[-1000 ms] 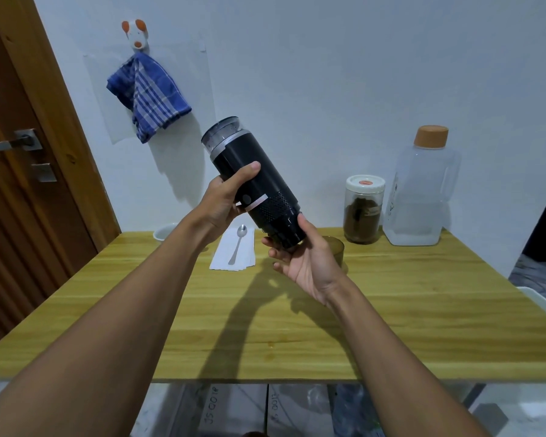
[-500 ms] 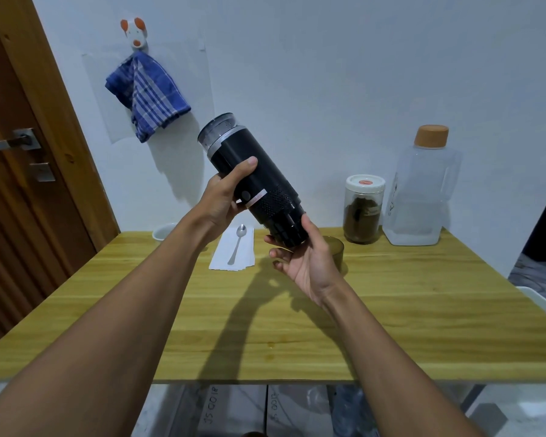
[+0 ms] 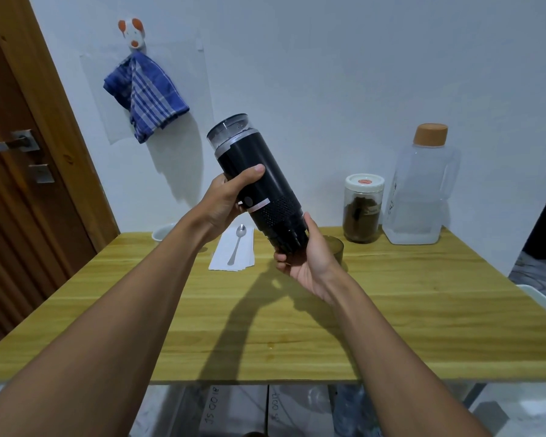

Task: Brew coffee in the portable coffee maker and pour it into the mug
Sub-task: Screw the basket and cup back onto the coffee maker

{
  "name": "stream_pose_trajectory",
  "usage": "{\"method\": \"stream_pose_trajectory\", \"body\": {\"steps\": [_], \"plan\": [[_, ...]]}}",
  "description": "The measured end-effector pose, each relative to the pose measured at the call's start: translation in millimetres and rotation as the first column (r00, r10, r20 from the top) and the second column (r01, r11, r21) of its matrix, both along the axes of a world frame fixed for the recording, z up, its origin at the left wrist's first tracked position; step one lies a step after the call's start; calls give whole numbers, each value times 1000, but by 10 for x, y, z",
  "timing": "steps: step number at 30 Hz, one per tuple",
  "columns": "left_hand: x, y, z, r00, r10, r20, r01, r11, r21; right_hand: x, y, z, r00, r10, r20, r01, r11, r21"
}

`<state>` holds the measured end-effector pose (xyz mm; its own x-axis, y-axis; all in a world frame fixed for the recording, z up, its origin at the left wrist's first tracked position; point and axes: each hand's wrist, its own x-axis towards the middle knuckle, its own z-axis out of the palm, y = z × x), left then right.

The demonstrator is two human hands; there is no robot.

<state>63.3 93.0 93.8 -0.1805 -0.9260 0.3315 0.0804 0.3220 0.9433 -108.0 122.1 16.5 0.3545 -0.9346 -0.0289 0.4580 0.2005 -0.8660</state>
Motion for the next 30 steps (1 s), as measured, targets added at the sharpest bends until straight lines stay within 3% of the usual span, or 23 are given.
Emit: {"method": "stream_pose_trajectory", "body": {"steps": [3, 8, 14, 18, 23, 30], "plan": [[-12, 11, 13, 1000, 3, -24, -3, 1000, 3, -43, -3, 19, 1000, -23, 13, 24, 999, -49], [-9, 14, 63, 999, 11, -38, -11, 1000, 5, -117, 76, -23, 986, 80, 144, -59, 988, -141], [-25, 19, 68, 1000, -2, -28, 3, 1000, 9, -60, 25, -20, 996, 57, 73, -55, 998, -21], [1, 12, 66, 1000, 1, -12, -1, 1000, -1, -99, 8, 0, 998, 27, 63, -24, 999, -47], [-11, 15, 85, 1000, 3, -13, -3, 1000, -4, -128, 81, -54, 980, 117, 161, -99, 988, -115], [-20, 8, 105, 999, 19, 39, -18, 999, -27, -65, 29, -26, 992, 52, 111, -51, 999, -16]]}}
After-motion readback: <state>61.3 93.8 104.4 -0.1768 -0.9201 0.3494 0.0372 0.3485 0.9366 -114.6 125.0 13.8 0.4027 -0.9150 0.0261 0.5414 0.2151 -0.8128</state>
